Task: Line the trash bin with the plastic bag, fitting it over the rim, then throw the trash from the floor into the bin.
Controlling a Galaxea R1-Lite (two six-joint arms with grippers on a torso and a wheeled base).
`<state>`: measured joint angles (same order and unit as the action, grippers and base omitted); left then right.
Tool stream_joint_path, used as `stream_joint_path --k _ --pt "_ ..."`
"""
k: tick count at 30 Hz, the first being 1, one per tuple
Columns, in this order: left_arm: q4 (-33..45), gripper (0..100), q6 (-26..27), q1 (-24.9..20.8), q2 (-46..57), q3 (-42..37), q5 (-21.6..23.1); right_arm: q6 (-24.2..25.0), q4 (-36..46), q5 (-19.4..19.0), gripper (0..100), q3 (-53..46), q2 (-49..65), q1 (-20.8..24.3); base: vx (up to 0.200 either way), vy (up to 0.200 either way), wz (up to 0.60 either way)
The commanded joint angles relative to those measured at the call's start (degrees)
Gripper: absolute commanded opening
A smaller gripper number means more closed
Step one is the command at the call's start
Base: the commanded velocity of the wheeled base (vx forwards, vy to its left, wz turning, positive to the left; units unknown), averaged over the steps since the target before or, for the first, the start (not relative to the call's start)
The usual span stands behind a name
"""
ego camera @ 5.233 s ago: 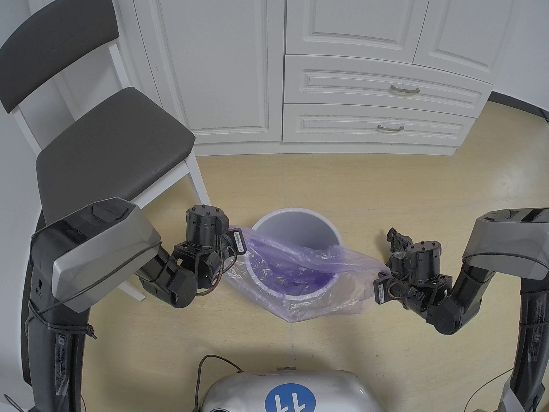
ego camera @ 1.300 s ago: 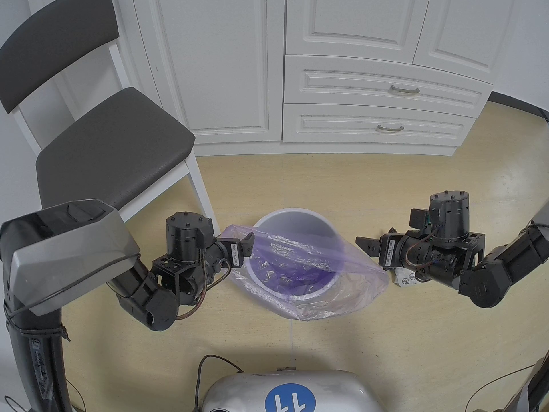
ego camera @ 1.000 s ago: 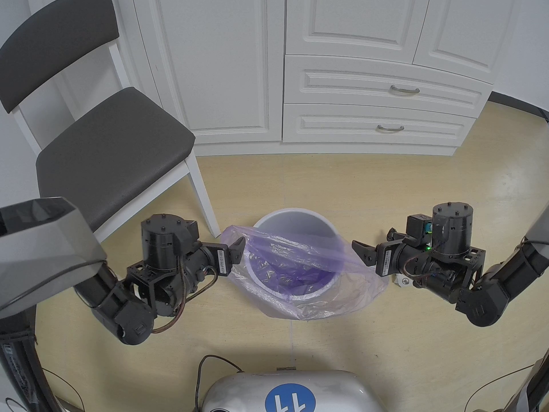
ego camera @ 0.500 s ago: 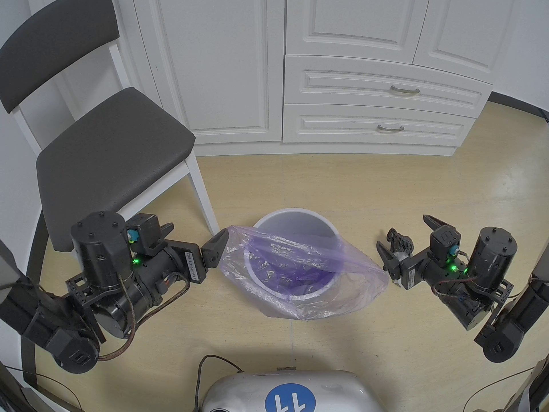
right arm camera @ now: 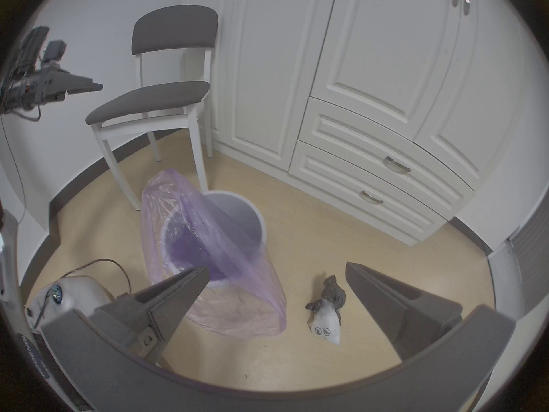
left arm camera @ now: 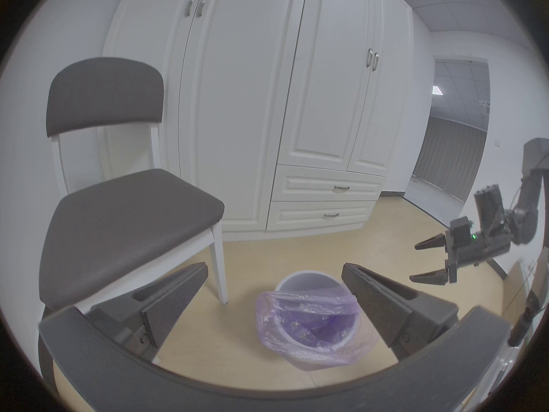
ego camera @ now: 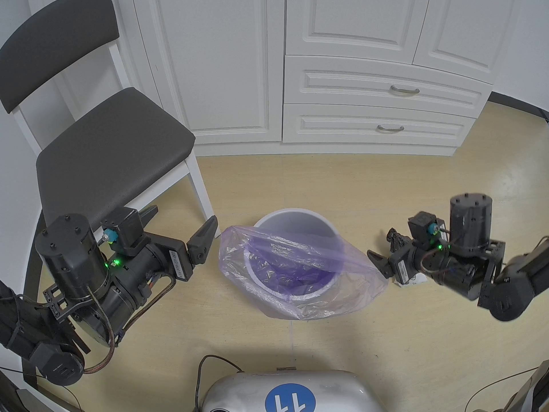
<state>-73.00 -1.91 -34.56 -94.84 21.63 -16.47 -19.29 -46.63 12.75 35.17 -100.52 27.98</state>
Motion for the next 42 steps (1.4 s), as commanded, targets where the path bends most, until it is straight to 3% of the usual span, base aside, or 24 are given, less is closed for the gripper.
stream_joint_path --k 1,6,7,8,13,37,39,42 --pt "-2.8 100 4.1 -0.7 1.7 -1.3 -1.5 0.6 13.8 -7.5 100 14.1 1.6 -1.5 0.0 0.0 0.0" --pt "-4.1 100 4.3 -0.7 1.7 -1.3 -1.5 3.2 12.8 -10.1 100 11.8 -1.1 -2.8 0.0 0.0 0.0" --pt "-6.0 100 4.2 -0.7 1.5 -1.7 -1.5 3.9 10.5 -13.2 100 12.4 -4.3 -3.8 0.0 0.0 0.0" --pt "-6.4 100 4.3 -0.7 1.3 -1.9 -1.5 4.0 8.2 -13.9 100 12.2 -5.1 -4.1 0.0 0.0 0.0" --pt "-6.5 100 5.9 -0.8 1.4 -2.4 -1.5 3.3 2.8 -14.0 100 9.4 -7.1 -4.1 0.0 0.0 0.0" --pt "-11.2 100 7.3 -0.9 -2.0 -2.6 -1.5 3.2 4.3 -14.3 100 12.7 -13.3 -6.3 0.0 0.0 0.0" --pt "-11.2 100 7.4 -0.9 -2.0 -2.5 -1.5 4.4 6.6 -15.5 100 14.0 -13.3 -6.6 0.0 0.0 0.0" --pt "-11.2 100 7.4 -0.9 -1.9 -2.4 -1.5 8.8 13.0 -20.2 100 17.1 -13.3 -6.9 0.0 0.0 0.0"
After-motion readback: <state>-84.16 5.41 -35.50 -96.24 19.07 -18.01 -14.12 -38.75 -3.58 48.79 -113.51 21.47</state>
